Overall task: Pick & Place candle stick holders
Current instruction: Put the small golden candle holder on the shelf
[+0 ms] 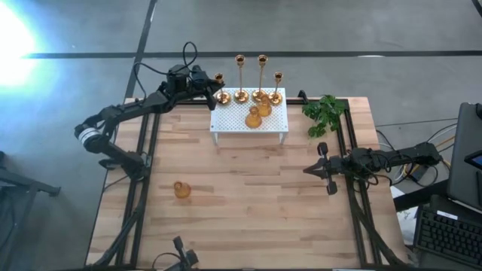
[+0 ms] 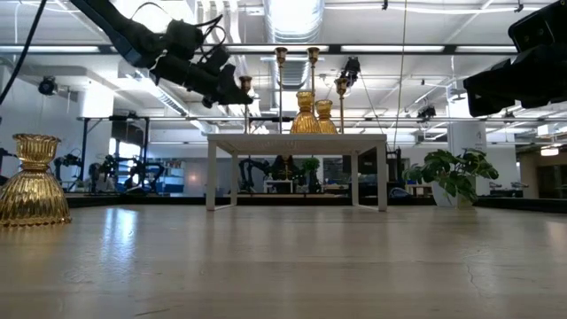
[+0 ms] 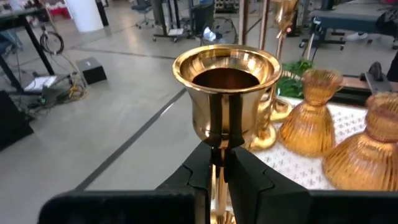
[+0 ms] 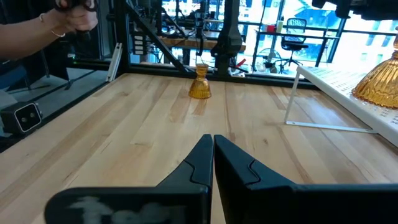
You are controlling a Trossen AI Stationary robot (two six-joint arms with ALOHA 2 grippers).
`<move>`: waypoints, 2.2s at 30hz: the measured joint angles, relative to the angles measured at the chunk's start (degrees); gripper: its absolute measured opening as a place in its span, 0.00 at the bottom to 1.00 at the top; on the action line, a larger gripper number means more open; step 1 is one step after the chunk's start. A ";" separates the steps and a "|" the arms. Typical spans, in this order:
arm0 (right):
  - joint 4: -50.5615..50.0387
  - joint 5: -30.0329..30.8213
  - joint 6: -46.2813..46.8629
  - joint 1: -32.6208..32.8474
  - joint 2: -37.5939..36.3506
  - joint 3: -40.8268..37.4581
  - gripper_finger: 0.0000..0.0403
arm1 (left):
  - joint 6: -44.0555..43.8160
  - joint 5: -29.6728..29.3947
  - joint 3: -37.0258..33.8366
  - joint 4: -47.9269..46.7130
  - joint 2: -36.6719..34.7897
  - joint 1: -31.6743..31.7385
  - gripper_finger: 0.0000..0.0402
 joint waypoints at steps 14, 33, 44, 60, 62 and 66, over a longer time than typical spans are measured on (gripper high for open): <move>0.00 -0.01 0.00 -0.02 0.00 0.02 0.02 | -0.20 3.32 -1.76 2.63 -0.09 1.14 0.08; 0.00 -0.01 0.00 -0.01 0.00 0.01 0.02 | -0.56 4.98 -1.77 2.38 -0.07 1.48 0.08; 0.00 0.01 0.00 -0.02 0.00 0.02 0.02 | -0.52 3.73 -1.76 2.01 -0.04 1.59 0.12; 0.00 -0.01 0.00 -0.02 -0.02 0.02 0.02 | 0.84 3.54 -1.76 2.06 -0.04 1.59 0.17; 0.00 0.00 0.00 -0.02 0.00 0.02 0.02 | 1.14 3.54 -1.76 2.45 -0.04 1.59 0.17; 0.00 -0.01 0.00 -0.02 -0.02 0.02 0.02 | 1.25 3.54 -1.76 3.06 -0.04 1.59 0.17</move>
